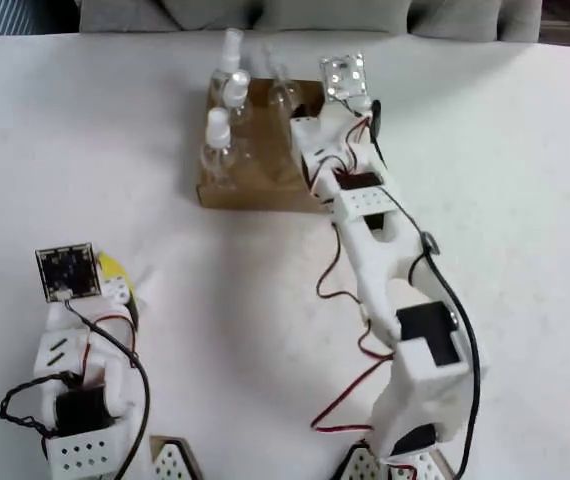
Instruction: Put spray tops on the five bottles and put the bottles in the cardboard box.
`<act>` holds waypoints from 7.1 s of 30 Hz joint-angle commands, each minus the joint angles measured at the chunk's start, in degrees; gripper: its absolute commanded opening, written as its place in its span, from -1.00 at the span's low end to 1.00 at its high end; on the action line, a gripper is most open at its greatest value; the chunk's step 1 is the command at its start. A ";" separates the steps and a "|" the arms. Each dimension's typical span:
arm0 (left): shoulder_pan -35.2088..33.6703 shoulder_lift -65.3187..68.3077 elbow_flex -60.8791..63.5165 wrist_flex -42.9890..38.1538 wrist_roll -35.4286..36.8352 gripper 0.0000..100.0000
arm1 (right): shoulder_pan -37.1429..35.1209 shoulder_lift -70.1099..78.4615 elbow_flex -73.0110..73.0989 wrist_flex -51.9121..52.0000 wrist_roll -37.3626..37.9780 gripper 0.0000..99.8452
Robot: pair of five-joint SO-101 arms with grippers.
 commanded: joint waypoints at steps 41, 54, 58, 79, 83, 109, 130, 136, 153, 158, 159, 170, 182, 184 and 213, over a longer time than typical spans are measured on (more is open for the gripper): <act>0.48 -0.13 0.00 0.35 -4.57 -0.92 | -11.74 -10.24 -0.70 31.78 -38.86 -0.80; 0.57 -0.13 0.00 1.32 -4.57 -0.92 | -12.26 -12.79 -0.35 34.51 25.41 -0.79; 0.57 -0.13 0.00 1.32 -4.57 -0.92 | -11.47 -12.70 -0.35 34.51 41.76 -0.79; 0.57 -0.13 0.00 1.32 -4.57 -0.92 | -12.79 -1.71 -2.02 27.91 60.22 -0.79; 0.57 -0.13 0.00 1.32 -4.57 -0.92 | -12.62 1.63 -5.19 28.18 60.22 -0.79; 0.57 -0.13 0.00 1.23 -4.57 -0.92 | -12.79 4.88 -7.47 30.37 60.31 -0.97; 0.57 -0.13 0.00 1.23 -4.57 -0.92 | -13.85 4.70 -7.47 40.04 63.38 -0.97; 0.57 -0.13 0.00 1.23 -4.57 -0.92 | -13.93 3.91 -7.30 42.51 63.38 -0.97; 0.57 -0.13 0.00 1.23 -4.57 -0.92 | -17.36 -9.89 11.34 37.05 66.20 -0.97; 0.57 -0.13 0.00 1.23 -4.57 -0.92 | -17.36 -10.24 12.31 37.32 66.29 -0.97; 0.57 -0.13 0.00 1.23 -4.57 -0.92 | -17.36 -10.33 12.48 37.32 66.46 -0.97; 0.57 -0.13 0.00 1.23 -4.57 -0.92 | -17.27 -10.33 14.77 38.64 74.46 -0.97; 0.57 -0.13 0.00 1.14 -4.57 -0.92 | -16.92 -10.51 10.11 42.15 70.33 -0.49; 0.57 -0.13 0.00 1.14 -4.57 -0.92 | -16.92 -11.38 8.00 45.49 70.24 -0.48; 0.57 -0.13 0.00 1.05 -4.66 -0.92 | -6.29 -21.23 6.51 27.65 24.70 -0.88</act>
